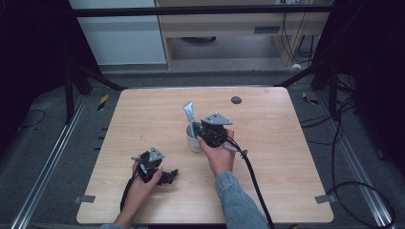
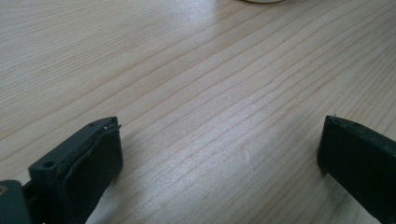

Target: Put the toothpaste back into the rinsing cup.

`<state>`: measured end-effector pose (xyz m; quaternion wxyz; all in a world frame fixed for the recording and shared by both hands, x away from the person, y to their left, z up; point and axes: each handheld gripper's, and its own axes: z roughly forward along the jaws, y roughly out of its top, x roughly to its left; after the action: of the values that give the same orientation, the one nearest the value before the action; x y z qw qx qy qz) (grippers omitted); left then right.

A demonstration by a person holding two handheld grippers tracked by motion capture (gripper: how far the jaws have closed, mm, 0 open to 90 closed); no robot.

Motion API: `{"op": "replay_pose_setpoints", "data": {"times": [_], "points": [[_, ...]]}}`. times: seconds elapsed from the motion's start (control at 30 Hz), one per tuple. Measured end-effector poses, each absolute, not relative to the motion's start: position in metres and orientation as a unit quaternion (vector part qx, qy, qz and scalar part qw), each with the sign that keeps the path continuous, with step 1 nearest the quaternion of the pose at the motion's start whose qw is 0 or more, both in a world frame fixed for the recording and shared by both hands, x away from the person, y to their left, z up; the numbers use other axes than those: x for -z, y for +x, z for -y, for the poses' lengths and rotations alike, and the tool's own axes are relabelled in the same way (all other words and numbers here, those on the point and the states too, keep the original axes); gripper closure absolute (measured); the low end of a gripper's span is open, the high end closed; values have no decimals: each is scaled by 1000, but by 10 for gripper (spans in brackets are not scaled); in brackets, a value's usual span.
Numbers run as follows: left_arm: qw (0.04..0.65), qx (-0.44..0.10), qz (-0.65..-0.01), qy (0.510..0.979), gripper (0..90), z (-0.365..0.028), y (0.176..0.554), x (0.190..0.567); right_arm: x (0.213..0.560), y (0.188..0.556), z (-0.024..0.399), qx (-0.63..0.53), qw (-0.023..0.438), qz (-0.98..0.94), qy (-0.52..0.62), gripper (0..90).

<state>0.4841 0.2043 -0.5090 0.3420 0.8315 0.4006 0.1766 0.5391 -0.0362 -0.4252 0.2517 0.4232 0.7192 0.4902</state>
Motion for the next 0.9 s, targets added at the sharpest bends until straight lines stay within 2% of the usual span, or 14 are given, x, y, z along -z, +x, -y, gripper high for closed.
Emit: {"op": "replay_pose_setpoints", "data": {"times": [0.67, 0.9], "points": [[343, -177, -400, 831, 0, -204, 484, 509, 413, 531, 38, -435, 247, -765, 406, 351], [343, -176, -401, 831, 0, -204, 484, 509, 410, 532, 44, -401, 233, -783, 415, 169]]}}
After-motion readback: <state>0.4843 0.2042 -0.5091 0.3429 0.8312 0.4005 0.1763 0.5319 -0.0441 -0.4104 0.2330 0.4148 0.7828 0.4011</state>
